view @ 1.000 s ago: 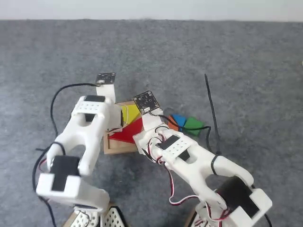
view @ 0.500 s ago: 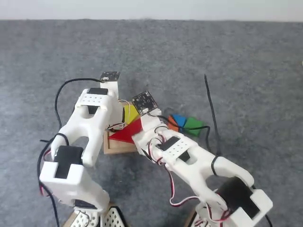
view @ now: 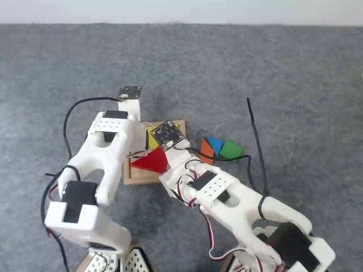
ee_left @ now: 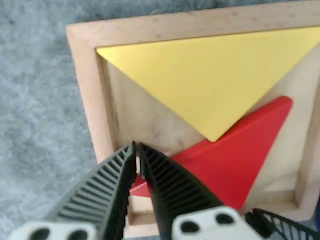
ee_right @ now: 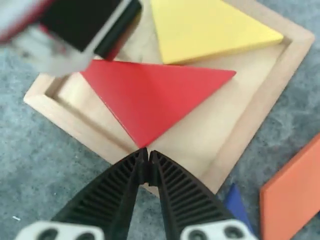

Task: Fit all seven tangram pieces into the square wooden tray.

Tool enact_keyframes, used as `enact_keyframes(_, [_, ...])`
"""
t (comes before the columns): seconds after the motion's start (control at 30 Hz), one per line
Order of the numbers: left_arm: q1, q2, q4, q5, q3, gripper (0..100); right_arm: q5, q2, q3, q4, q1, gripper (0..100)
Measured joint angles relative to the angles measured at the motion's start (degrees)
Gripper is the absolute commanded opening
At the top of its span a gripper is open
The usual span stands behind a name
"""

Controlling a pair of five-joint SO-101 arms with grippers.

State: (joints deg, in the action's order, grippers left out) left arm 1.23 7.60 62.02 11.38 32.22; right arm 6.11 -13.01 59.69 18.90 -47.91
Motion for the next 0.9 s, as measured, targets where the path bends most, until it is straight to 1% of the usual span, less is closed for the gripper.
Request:
enact_keyframes(0.07, [0.70,0.79,0.09,0.00,-1.14,1,0.00,0.00,0.00,0.09,0.00,12.6])
enact_keyframes(0.23, [0.97,1.05,0.09,0.00,-1.67,1,0.00,0.00,-0.70,0.09,-0.09,9.2])
enact_keyframes(0.47, [0.97,1.05,0.09,0.00,-1.67,1,-0.18,0.00,-3.25,0.09,-3.43,9.1])
enact_keyframes(0.57, [0.97,1.05,0.09,0.00,-1.67,1,0.00,0.00,-3.43,0.09,-3.69,9.2])
enact_keyframes(0.6, [0.97,1.05,0.09,0.00,-1.67,1,0.70,0.00,-3.43,0.09,-3.60,10.0])
enact_keyframes(0.73, [0.97,1.05,0.09,0.09,-1.67,1,4.40,1.14,-3.43,0.09,-3.69,18.5])
enact_keyframes(0.9, [1.14,1.41,0.09,0.09,-2.20,1,7.56,2.29,-3.16,-3.25,-3.69,19.0])
